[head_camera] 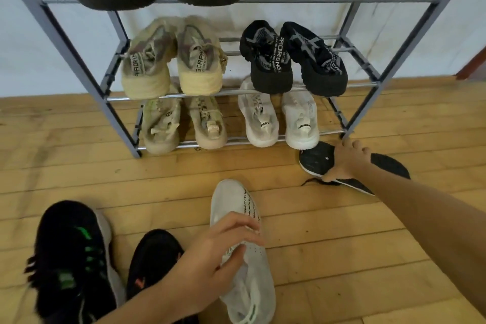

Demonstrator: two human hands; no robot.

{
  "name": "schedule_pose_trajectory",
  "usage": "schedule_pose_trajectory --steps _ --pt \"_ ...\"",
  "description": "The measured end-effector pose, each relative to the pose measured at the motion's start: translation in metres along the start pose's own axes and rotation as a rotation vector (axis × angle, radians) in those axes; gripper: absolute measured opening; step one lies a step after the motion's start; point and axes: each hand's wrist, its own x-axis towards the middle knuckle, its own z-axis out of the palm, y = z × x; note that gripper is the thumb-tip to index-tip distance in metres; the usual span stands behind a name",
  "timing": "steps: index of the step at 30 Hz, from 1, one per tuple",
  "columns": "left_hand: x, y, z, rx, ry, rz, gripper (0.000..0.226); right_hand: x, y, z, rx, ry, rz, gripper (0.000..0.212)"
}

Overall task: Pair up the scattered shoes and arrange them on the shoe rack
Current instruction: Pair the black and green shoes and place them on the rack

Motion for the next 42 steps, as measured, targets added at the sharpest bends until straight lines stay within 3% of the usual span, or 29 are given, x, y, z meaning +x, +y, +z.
schedule_pose_trajectory --steps 3,5,7,9,11,14,16,19,21,23,26,29,32,35,39,42 --pt "-0.005 -0.002 -0.004 -0.007 0.012 -0.069 0.038 -0.026 0.002 0.01 0.004 0.101 -0.01 0.114" --pt "-0.007 0.0 -0.006 -0.032 0.053 -0.113 0.038 -0.05 0.008 0.019 0.041 0.184 -0.06 0.104" --pt "-0.008 0.002 -0.006 -0.023 0.09 -0.125 0.038 -0.079 0.019 0.021 0.241 0.35 -0.11 0.096" --pt "-0.006 0.005 -0.007 -0.058 0.094 -0.207 0.032 -0.116 0.028 0.018 0.604 0.526 -0.189 0.096" --pt "0.003 0.008 -0.008 -0.266 0.105 -0.421 0.027 -0.156 0.023 0.013 0.931 0.636 -0.336 0.098" --pt "0.019 0.021 -0.01 -0.678 0.003 -0.731 0.068 -0.202 -0.015 0.011 1.392 0.69 -0.622 0.076" --pt "0.021 0.038 -0.01 -0.935 -0.2 -0.706 0.075 -0.219 -0.048 0.011 1.536 0.737 -0.725 0.042" --pt "0.013 0.051 -0.013 -1.226 -0.132 -0.614 0.068 -0.235 -0.086 0.018 1.453 0.806 -0.885 0.035" --pt "0.004 0.046 -0.023 -1.205 -0.045 -0.59 0.05 -0.235 -0.09 0.022 1.311 0.737 -0.944 0.043" --pt "-0.002 0.031 -0.04 -1.058 0.086 -0.578 0.038 -0.228 -0.08 0.021 1.135 0.517 -0.943 0.056" --pt "-0.005 0.009 -0.057 -0.746 0.126 -0.599 0.031 -0.225 -0.067 0.005 1.255 0.029 -0.841 0.054" --pt "-0.01 -0.006 -0.047 -0.58 0.032 -0.643 0.015 -0.223 -0.074 -0.007 1.343 -0.281 -0.785 0.052" --pt "-0.016 -0.015 -0.031 -0.584 0.042 -0.698 0.018 -0.22 -0.095 0.003 1.208 -0.321 -0.752 0.067" --pt "-0.031 -0.022 -0.029 -0.603 0.078 -0.736 0.022 -0.219 -0.112 0.017 1.225 -0.341 -0.719 0.072" --pt "-0.057 -0.031 -0.045 -0.567 0.125 -0.768 0.063 -0.223 -0.14 0.018 1.265 -0.406 -0.757 0.074" --pt "-0.082 -0.038 -0.072 -0.548 0.204 -0.785 0.064 -0.228 -0.176 0.002 1.233 -0.409 -0.861 0.074"
